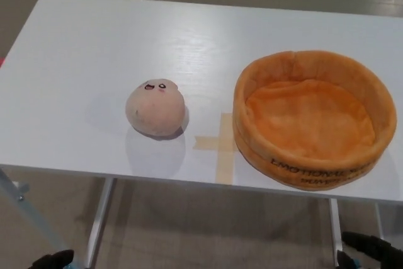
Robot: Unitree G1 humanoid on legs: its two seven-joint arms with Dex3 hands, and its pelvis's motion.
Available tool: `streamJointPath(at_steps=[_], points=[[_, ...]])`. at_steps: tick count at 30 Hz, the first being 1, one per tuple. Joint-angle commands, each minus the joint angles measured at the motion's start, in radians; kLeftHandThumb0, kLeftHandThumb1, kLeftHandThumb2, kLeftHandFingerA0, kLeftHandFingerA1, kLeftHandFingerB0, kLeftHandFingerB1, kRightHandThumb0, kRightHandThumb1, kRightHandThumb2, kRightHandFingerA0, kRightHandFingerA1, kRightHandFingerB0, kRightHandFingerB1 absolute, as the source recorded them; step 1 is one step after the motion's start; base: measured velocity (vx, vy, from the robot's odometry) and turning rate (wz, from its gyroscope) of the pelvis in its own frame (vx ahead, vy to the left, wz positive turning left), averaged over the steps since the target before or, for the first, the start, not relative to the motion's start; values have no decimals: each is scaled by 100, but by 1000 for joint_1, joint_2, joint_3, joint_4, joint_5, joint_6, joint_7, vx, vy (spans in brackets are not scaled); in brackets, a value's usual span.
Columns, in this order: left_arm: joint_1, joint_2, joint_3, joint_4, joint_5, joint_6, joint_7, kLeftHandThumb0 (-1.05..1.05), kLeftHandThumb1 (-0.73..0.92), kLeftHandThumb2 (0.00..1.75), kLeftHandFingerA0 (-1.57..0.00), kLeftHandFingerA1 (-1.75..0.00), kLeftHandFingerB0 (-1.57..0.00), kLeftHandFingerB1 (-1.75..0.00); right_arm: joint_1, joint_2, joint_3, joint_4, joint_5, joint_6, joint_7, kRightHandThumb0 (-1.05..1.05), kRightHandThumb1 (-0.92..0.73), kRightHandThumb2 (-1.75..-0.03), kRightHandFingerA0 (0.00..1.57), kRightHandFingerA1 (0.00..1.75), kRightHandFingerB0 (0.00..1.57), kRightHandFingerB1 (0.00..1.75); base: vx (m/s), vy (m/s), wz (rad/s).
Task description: Use the left hand to pick up the pink round toy on the left and place it inside the orange plate on the desk.
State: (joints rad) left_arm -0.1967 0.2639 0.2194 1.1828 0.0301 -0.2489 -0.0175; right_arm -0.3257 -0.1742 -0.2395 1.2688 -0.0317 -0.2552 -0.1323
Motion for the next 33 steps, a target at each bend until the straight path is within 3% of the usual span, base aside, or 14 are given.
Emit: streamJointPath(at_steps=[1, 2, 6, 7, 8, 14, 20, 22, 24, 25, 26, 27, 28, 33], points=[[2, 10, -1, 29, -6, -65, 14, -25, 64, 59, -60, -57, -42, -37, 2, 5, -9, 25, 13, -59, -24, -29, -62, -58, 70, 76, 66, 51, 0, 0, 0], [2, 15, -10, 32, 2, -68, 6, -26, 63, 59, -55, -47, -39, -35, 3, 4, -6, 27, 9, -66, -27, -29, -62, -58, 72, 79, 66, 51, 0, 0, 0], [8, 17, -24, 39, 5, -95, -12, -27, 62, 58, -43, -41, -35, -33, 5, 3, -6, 31, 10, -74, -29, -30, -61, -58, 71, 78, 66, 51, 0, 0, 0], [16, 27, -59, 32, 36, -123, -32, -40, 56, 68, -25, -40, -25, -35, 6, 2, -3, 32, 6, -73, -31, -30, -63, -57, 71, 79, 66, 51, 0, 0, 0], [24, 33, -82, 26, 52, -145, -53, -42, 55, 69, -21, -40, -21, -35, 8, 1, -2, 33, 6, -73, -30, -29, -62, -57, 71, 78, 65, 51, 0, 0, 0], [50, 70, -207, -33, 90, -246, -207, -32, 59, 58, -20, -31, -23, -29, 6, -3, -8, 36, 14, -68, -22, -30, -62, -57, 71, 76, 64, 50, 0, 0, 0], [128, 151, -413, -367, 119, -283, -488, -42, 61, 59, -25, -32, -29, -31, 1, 0, -10, 36, 16, -71, -21, -31, -61, -58, 70, 76, 66, 51, 0, 0, 0], [157, 157, -440, -461, 92, -236, -532, -38, 61, 59, -28, -31, -32, -31, -1, 0, -10, 36, 16, -63, -21, -31, -63, -58, 70, 77, 66, 50, 0, 0, 0], [212, 152, -470, -631, -6, -88, -634, -32, 61, 59, -28, -32, -35, -32, 3, 2, -11, 36, 18, -68, -20, -29, -63, -58, 71, 77, 65, 50, 0, 0, 0], [222, 155, -487, -661, -11, -104, -645, -29, 62, 59, -34, -36, -36, -33, 4, 2, -11, 36, 17, -74, -19, -28, -63, -58, 70, 81, 65, 52, 0, 0, 0], [236, 152, -521, -723, -33, -119, -678, -40, 56, 73, -31, -45, -31, -42, 4, 2, -12, 36, 18, -77, -21, -29, -62, -58, 70, 80, 67, 51, 0, 0, 0], [244, 148, -544, -773, -58, -107, -706, -40, 56, 73, -31, -45, -31, -42, 2, 2, -14, 36, 19, -73, -24, -29, -62, -58, 70, 80, 67, 51, 0, 0, 0], [249, 149, -557, -813, -85, -80, -728, -34, 62, 59, -32, -37, -34, -34, 1, 2, -13, 36, 19, -73, -26, -29, -62, -57, 70, 79, 67, 51, 0, 0, 0], [266, 180, -599, -1016, -187, 65, -790, -39, 56, 72, -33, -44, -33, -41, 2, -2, -6, 35, 10, -72, -29, -29, -62, -58, 71, 78, 66, 50, 0, 0, 0]])
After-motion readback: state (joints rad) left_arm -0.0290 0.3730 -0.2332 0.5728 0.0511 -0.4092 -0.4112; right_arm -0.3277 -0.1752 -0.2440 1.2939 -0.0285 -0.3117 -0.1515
